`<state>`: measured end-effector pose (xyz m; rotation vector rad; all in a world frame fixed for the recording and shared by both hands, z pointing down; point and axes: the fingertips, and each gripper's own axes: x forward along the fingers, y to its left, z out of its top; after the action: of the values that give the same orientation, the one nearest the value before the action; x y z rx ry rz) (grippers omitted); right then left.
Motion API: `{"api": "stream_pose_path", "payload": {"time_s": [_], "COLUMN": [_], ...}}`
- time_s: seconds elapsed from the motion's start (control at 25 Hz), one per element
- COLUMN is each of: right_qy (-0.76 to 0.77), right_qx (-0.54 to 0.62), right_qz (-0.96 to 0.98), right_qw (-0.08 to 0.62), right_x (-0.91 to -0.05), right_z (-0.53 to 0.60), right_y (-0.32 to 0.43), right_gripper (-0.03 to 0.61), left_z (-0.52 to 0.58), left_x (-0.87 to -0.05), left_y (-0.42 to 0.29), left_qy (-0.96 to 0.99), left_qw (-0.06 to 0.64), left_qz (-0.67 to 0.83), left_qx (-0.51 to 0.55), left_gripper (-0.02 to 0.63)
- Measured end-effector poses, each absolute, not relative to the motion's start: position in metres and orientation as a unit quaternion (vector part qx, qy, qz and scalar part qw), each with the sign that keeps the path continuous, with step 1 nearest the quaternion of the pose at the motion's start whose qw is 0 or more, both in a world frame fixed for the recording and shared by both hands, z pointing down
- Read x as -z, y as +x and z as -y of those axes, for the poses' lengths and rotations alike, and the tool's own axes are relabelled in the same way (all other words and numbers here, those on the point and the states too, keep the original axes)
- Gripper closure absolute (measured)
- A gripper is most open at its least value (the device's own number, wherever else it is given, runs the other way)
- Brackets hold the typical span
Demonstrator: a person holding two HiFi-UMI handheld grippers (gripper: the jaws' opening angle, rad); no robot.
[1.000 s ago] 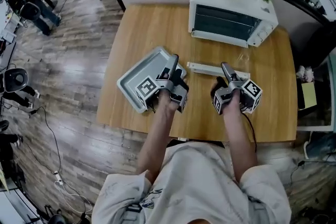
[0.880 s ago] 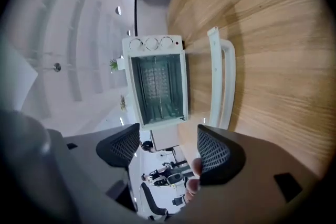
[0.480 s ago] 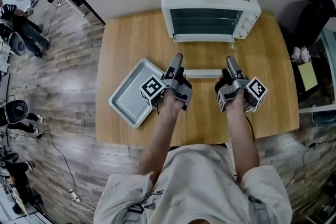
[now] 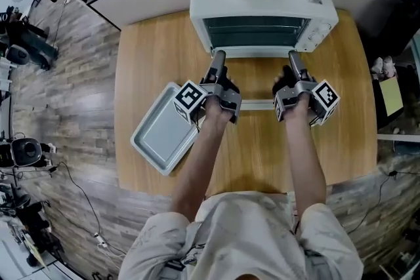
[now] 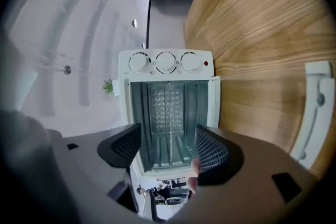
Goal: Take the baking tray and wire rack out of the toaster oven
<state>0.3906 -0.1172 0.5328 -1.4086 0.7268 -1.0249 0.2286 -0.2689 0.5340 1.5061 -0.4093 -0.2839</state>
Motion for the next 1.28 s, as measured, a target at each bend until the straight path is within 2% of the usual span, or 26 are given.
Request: {"api": "stream_pose_path", "payload": {"time_s": [0.24, 0.36, 0.48, 0.68, 0.84, 1.12, 1.28], "right_qy": [-0.608, -0.606, -0.598, -0.597, -0.599, -0.604, -0.626], "right_qx": [0.431, 0.434, 0.432, 0.420, 0.419, 0.415, 0.398], "right_qz": [-0.313, -0.315, -0.312, -0.318, -0.319, -0.321, -0.333], "right_qw": [0.588, 0.588, 0.599, 0.605, 0.604, 0.600, 0.582], "right_x": [-0.539, -0.550, -0.559, -0.559, -0.559, -0.560, -0.548], "right_z": [0.156, 0.177, 0.192, 0.212, 0.220, 0.224, 0.226], "right_y": [0.436, 0.451, 0.464, 0.480, 0.488, 0.495, 0.497], "right_gripper": [0.253, 0.259, 0.267, 0.305, 0.333, 0.443, 0.552], "left_z": [0.303, 0.319, 0.331, 0.351, 0.357, 0.364, 0.366], "left_x": [-0.538, -0.545, -0.550, -0.554, -0.556, -0.557, -0.543], "left_y": [0.274, 0.289, 0.303, 0.313, 0.325, 0.341, 0.343], "left_qy": [0.689, 0.685, 0.688, 0.689, 0.684, 0.697, 0.719], "left_qw": [0.690, 0.690, 0.682, 0.671, 0.676, 0.658, 0.628], "left_qz": [0.182, 0.192, 0.195, 0.210, 0.208, 0.218, 0.230], "left_qx": [0.125, 0.138, 0.152, 0.174, 0.178, 0.182, 0.191], "left_gripper": [0.216, 0.285, 0.301, 0.364, 0.376, 0.451, 0.594]}}
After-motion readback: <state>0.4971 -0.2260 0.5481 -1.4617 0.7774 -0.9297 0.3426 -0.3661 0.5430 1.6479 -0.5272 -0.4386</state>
